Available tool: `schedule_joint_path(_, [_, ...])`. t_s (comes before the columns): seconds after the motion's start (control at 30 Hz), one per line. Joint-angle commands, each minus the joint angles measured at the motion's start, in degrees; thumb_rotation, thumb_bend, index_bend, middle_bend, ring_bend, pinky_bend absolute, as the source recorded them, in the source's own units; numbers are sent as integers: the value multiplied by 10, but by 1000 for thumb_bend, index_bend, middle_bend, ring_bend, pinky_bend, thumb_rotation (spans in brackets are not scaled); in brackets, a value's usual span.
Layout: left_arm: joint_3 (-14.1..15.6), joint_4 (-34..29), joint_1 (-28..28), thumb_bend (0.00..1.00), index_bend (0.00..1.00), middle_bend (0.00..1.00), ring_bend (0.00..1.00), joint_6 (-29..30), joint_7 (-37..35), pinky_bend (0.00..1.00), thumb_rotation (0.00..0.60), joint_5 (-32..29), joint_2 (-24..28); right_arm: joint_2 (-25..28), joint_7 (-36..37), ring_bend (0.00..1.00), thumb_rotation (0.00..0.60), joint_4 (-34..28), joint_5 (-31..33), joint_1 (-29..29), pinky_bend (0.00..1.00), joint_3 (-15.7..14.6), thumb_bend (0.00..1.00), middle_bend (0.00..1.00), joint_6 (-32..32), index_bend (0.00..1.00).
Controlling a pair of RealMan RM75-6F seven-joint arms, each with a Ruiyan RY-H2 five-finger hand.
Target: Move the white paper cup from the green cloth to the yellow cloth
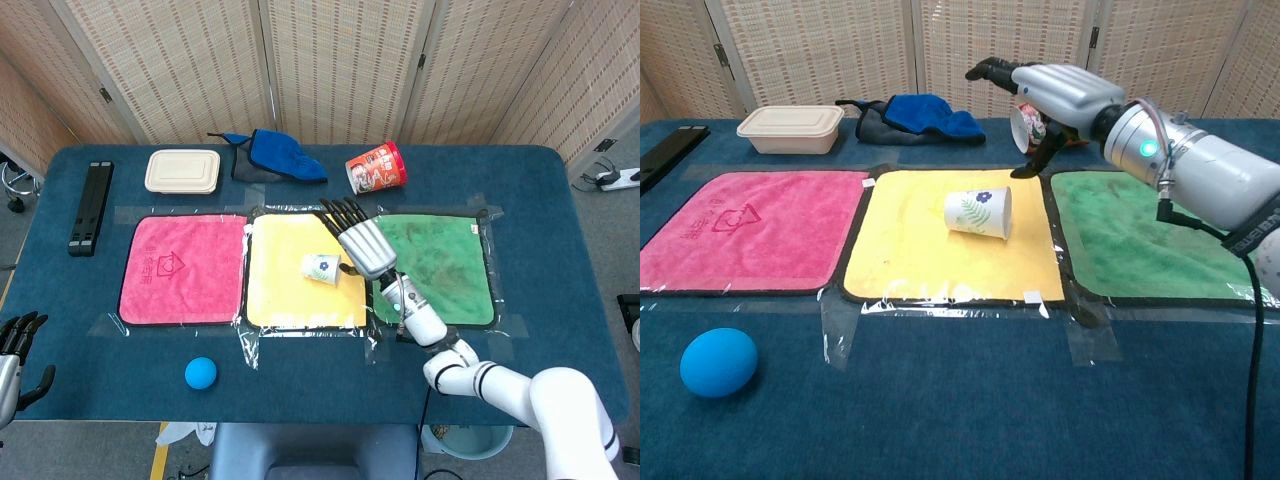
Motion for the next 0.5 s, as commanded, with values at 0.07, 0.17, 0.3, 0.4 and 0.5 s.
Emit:
schedule_joint_path(0.07, [-2,-2,-3,436,154,133,125,0,0,40,600,2,1,79,-50,0,600,-82,2,-43,0,-17,195,0,24,0])
schedule_joint_path(0.17, [-4,-4,-6,436,154,133,125,-2,1,40,600,3,0,138,-89,0,600,-147,16,-78,0,-30,195,0,34,0])
schedule_joint_path(0.3, [-6,-6,-12,436,155,133,125,-8,5,40,600,5,-2,211,-114,0,600,-228,37,-126,0,-47,191,0,52,0])
schedule_joint_path(0.4, [-7,-7,-17,436,155,133,126,-11,7,40,600,7,-4,259,-118,0,600,-272,36,-166,0,-67,192,0,79,0])
schedule_joint_path(0.5, [-7,-7,-21,436,155,133,126,-14,9,40,600,14,-6,302,-110,0,600,-305,28,-213,0,-93,193,0,117,0])
